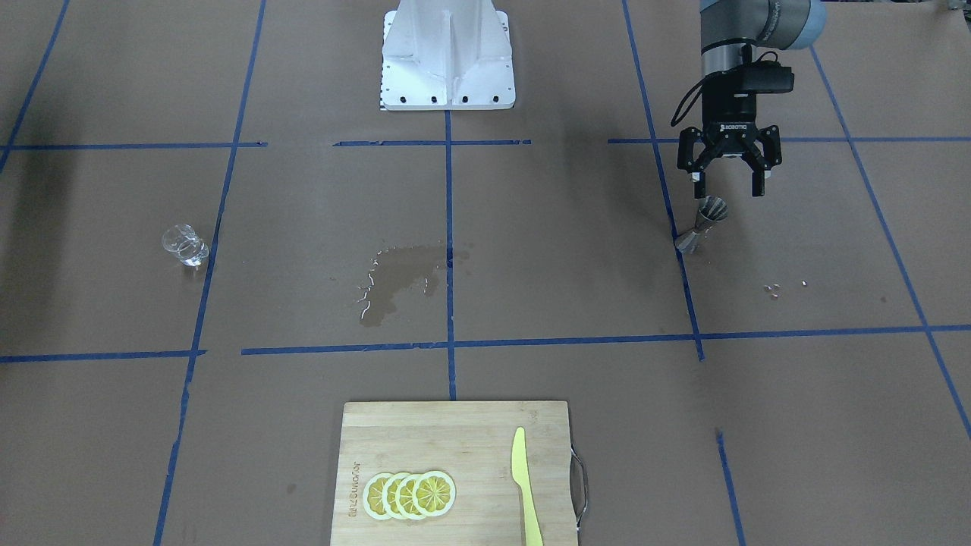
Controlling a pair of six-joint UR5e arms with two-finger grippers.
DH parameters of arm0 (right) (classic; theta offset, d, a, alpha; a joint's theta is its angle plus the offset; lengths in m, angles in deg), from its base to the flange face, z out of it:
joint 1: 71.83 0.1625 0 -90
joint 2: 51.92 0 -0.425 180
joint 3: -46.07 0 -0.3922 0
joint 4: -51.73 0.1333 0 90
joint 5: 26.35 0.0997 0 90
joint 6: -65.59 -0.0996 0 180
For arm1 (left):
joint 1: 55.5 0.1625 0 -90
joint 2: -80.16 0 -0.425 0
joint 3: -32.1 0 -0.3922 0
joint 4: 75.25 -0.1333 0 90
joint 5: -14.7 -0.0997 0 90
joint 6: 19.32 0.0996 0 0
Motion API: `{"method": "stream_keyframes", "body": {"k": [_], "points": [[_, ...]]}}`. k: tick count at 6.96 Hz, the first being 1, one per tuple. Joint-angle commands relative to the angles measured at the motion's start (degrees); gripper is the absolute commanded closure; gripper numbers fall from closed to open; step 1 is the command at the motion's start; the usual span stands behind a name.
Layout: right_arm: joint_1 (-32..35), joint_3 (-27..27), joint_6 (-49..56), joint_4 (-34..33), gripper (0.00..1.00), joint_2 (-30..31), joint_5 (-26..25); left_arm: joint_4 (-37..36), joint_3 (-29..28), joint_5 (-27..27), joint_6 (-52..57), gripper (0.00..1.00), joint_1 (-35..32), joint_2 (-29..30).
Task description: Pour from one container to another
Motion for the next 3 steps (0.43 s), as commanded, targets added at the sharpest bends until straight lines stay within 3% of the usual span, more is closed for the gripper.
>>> {"method": "stream_keyframes", "body": {"k": [1,3], "points": [[0.0,-0.07,0.0,-0.01,0.0,0.04,-0.01,-0.02,-2.48,-1.57,-0.54,0.0,1.93,0.42],[0.0,0.02,0.0,-0.01,0.0,0.39,0.35,-0.02,-5.46,-1.57,-0.54,0.0,2.2,2.08]]}}
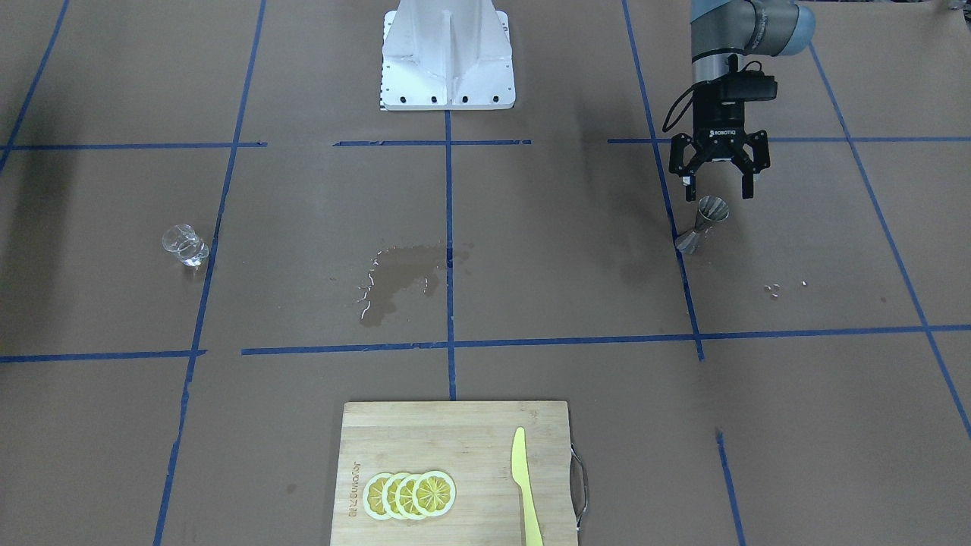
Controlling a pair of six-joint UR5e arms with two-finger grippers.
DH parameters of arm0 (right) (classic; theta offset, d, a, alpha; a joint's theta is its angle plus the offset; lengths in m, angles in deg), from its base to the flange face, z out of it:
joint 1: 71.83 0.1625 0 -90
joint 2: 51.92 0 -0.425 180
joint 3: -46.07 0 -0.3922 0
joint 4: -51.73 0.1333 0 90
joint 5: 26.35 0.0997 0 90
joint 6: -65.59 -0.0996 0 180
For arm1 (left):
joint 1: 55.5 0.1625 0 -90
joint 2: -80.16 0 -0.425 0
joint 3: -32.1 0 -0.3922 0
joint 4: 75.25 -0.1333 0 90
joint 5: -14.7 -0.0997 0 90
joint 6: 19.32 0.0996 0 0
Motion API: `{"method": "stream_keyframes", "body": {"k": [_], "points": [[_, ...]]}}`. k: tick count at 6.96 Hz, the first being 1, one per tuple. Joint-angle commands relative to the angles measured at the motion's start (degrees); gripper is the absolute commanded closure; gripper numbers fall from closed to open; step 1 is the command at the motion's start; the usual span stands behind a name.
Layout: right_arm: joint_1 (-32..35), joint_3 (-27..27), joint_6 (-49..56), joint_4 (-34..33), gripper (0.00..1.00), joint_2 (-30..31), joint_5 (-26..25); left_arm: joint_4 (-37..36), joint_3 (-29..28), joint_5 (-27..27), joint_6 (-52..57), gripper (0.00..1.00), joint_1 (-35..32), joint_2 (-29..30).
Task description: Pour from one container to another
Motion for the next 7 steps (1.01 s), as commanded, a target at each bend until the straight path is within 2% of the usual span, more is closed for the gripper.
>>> {"method": "stream_keyframes", "body": {"k": [1,4,6,7], "points": [[0.0,0.04,0.0,0.0,0.0,0.24,0.11,0.09,-4.43,-0.06,-0.02,0.0,0.16,3.48],[0.0,-0.22,0.0,0.09,0.0,0.15,-0.15,0.79,-7.69,-0.24,-2.46,0.01,0.16,5.51],[0.0,-0.14,0.0,0.0,0.0,-0.03,0.02,1.57,-10.77,-4.08,-2.83,0.02,0.16,6.84],[0.0,0.13,0.0,0.09,0.0,0.06,0.11,3.58,-10.96,-4.37,-2.83,0.02,0.07,6.93]]}}
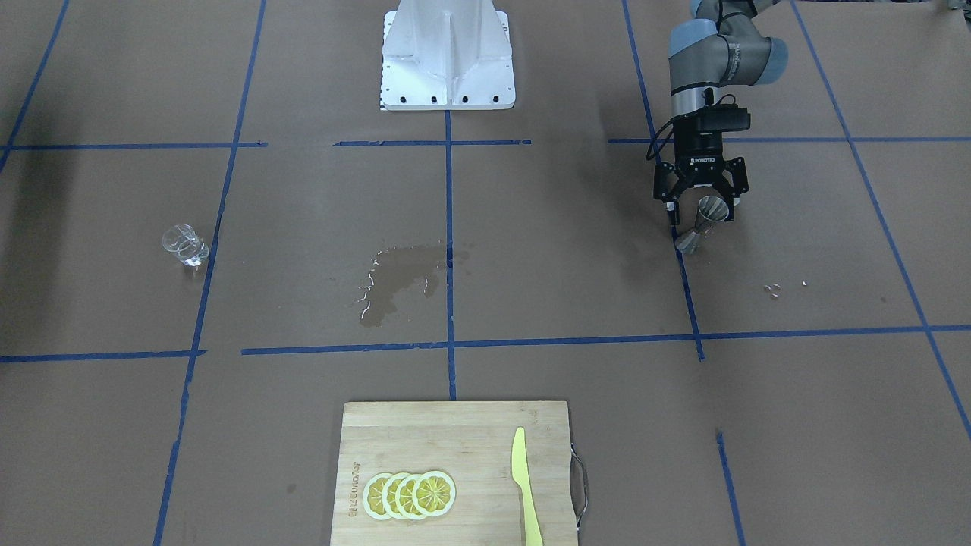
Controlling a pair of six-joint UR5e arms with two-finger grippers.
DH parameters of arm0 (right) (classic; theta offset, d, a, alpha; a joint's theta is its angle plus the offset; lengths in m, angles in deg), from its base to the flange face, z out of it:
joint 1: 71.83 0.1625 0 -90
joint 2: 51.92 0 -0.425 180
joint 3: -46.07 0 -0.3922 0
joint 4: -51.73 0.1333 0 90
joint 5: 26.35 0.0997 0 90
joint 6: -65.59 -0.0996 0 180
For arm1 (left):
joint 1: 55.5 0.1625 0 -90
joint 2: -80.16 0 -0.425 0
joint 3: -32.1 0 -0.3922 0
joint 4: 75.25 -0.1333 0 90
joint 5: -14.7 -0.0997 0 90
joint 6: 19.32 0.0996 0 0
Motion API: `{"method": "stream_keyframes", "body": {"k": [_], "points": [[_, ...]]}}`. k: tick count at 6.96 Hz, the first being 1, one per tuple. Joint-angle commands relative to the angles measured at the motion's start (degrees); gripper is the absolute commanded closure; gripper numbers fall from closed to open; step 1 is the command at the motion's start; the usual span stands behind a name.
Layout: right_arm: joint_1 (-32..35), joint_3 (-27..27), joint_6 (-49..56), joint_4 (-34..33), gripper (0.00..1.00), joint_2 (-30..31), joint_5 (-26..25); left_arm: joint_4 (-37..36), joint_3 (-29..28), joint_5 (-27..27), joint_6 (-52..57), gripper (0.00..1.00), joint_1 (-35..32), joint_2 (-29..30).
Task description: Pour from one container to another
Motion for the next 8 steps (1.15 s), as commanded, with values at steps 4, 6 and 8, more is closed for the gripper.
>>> {"method": "stream_keyframes", "body": {"k": [4,6,8], "points": [[0.0,0.16,0.0,-0.03,0.0,-0.14,-0.06,2.13,-3.25,-4.12,-0.05,0.06,0.1,1.78],[0.0,0.16,0.0,-0.03,0.0,-0.14,-0.06,2.13,-3.69,-4.04,0.13,0.1,0.1,1.95],[0.0,-0.01,0.0,-0.03,0.0,-0.13,-0.23,2.13,-4.3,-3.95,0.22,0.14,0.1,2.13]]}}
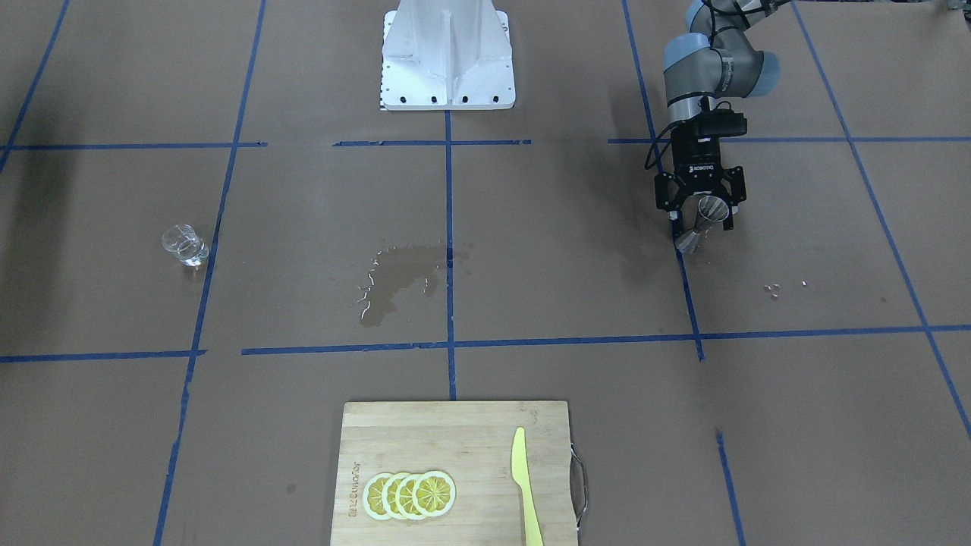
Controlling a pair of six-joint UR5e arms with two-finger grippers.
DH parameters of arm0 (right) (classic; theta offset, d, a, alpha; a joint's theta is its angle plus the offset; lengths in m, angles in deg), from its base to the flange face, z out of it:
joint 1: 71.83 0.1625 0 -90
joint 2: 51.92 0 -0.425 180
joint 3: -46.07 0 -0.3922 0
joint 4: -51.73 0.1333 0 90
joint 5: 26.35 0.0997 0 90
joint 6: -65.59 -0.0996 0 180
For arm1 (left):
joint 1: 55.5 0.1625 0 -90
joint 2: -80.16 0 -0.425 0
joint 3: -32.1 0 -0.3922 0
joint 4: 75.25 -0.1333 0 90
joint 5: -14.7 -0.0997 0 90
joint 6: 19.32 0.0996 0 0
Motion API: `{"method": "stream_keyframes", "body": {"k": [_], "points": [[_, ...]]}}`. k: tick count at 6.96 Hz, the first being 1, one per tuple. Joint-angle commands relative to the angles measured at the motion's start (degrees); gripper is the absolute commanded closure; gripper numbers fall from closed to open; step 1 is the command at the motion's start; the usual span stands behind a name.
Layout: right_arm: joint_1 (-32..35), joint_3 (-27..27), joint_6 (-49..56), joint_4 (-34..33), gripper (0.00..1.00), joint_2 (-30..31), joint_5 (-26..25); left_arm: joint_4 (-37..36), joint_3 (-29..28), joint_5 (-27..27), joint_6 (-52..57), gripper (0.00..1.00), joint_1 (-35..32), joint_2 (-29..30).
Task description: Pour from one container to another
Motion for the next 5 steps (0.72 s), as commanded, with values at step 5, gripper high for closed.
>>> {"method": "stream_keyframes", "body": {"k": [5], "points": [[0.0,-0.27,0.0,-0.05,0.0,-0.24,-0.22,0.01,-0.31,0.16,0.14,0.32,0.0,0.16]]}}
